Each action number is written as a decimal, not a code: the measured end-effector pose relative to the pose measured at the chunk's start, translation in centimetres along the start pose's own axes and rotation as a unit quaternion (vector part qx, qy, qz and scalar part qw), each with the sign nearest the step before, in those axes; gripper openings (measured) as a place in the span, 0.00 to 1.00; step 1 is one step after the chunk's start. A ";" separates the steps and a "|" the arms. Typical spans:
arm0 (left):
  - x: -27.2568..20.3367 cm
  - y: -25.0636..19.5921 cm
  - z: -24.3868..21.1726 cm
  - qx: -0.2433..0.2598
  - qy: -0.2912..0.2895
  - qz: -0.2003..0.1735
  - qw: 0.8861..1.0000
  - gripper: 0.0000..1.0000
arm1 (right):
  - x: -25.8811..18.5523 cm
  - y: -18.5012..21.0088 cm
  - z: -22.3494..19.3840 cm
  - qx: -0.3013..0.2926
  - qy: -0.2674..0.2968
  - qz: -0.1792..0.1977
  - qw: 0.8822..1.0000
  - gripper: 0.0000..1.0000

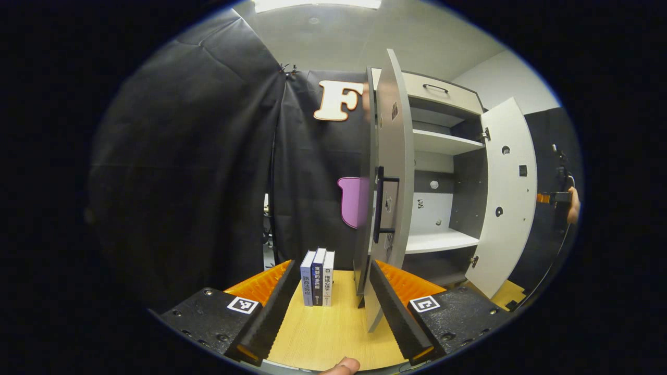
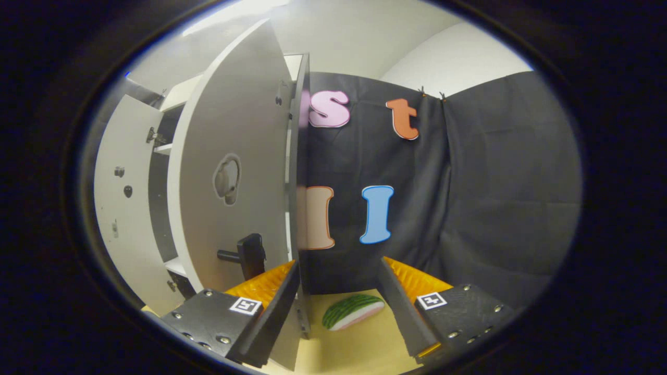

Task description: Grasp the bottle in the cabinet with the left hand and place it on the coaster, then close the right door with the right hand and the left door with the left hand.

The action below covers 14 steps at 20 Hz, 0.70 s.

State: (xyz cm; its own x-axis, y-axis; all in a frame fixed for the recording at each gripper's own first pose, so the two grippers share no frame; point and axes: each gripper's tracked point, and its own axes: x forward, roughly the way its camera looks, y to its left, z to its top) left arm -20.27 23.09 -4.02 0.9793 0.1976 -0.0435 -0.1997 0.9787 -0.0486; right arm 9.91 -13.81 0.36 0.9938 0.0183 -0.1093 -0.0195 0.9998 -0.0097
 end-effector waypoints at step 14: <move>5.2 0.9 -2.0 0.008 0.020 0.000 1.000 0.90 | -0.2 6.4 0.6 -0.019 -0.057 0.041 0.997 0.93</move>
State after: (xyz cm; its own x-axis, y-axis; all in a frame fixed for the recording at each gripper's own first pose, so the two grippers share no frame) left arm -15.37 24.85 -6.31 0.9771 0.1957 -0.0835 -0.1990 0.9794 -0.0333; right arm 9.62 -7.36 0.95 0.9947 0.1029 0.0026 -0.1027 0.9938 -0.0436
